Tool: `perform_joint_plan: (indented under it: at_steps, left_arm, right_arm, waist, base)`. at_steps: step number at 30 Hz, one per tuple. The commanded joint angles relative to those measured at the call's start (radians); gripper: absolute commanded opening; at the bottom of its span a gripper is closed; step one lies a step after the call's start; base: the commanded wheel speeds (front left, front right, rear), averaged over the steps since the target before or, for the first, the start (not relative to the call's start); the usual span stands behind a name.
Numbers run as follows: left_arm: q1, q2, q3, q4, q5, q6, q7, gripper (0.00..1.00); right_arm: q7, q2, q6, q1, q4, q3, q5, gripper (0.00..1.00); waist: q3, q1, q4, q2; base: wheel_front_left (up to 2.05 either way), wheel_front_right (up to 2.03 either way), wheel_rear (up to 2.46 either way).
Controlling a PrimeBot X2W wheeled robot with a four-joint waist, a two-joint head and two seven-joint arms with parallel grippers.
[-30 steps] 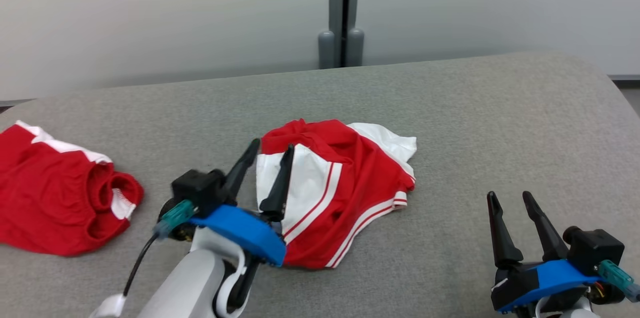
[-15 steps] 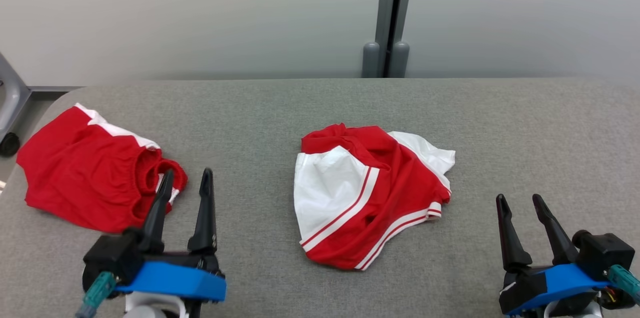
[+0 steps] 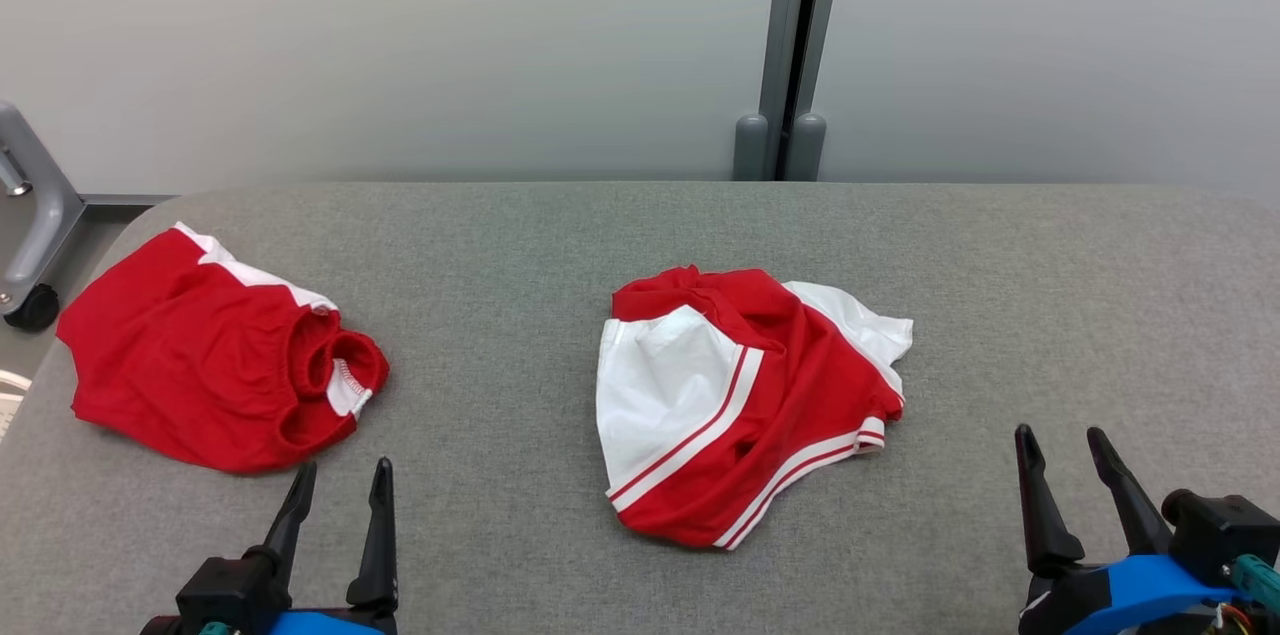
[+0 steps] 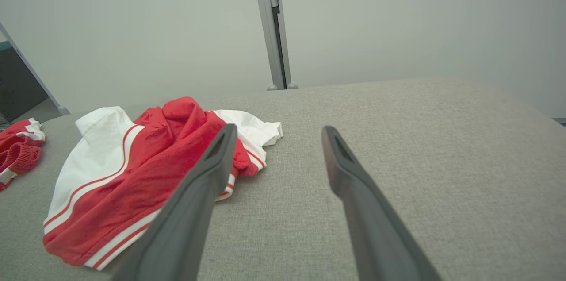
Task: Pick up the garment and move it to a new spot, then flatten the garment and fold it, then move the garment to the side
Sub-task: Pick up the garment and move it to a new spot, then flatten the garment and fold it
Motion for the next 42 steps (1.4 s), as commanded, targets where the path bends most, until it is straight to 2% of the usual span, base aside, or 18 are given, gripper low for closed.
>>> perform_joint_plan:
  at_steps: [1,13,27,32,39,42]
  left_arm:
    - [0.013,0.009,-0.004,0.004,0.008,-0.004,-0.002,1.00]
    - [0.017,0.019,-0.012,-0.018,-0.001,-0.010,0.004,1.00]
    - [0.017,0.016,-0.011,-0.026,-0.005,0.012,0.007,1.00]
    - [-0.004,0.012,-0.019,-0.032,0.000,0.017,0.009,1.00]
    - [-0.032,0.008,-0.021,-0.044,-0.003,0.012,0.006,1.00]
    - [-0.046,0.002,-0.019,-0.053,-0.005,0.008,0.003,1.00]
  right_arm:
    - [0.005,-0.004,0.000,0.018,0.005,-0.003,0.005,1.00]
    - [0.008,-0.004,0.000,0.018,0.019,-0.006,0.015,1.00]
    - [0.010,-0.004,0.000,0.010,0.020,0.001,0.021,1.00]
    - [0.027,-0.004,0.000,-0.023,0.021,0.034,0.016,1.00]
    - [0.166,-0.004,0.000,-0.127,0.052,0.109,0.040,1.00]
    - [0.230,-0.004,0.000,-0.184,0.115,0.111,0.041,1.00]
  waist:
    - [-0.002,0.0000,-0.004,0.0000]
    - [-0.006,0.0000,-0.005,0.0000]
    - [0.005,0.0000,-0.003,0.0000]
    - [0.026,0.0000,0.006,0.0000]
    - [0.072,0.0000,0.024,0.0000]
    - [0.088,0.0000,0.039,0.0000]
  base:
    - [0.00,0.00,0.00]
    - [0.00,0.00,0.00]
    - [0.00,0.00,0.00]
    - [0.00,0.00,0.00]
    - [0.00,0.00,0.00]
    - [0.00,0.00,0.00]
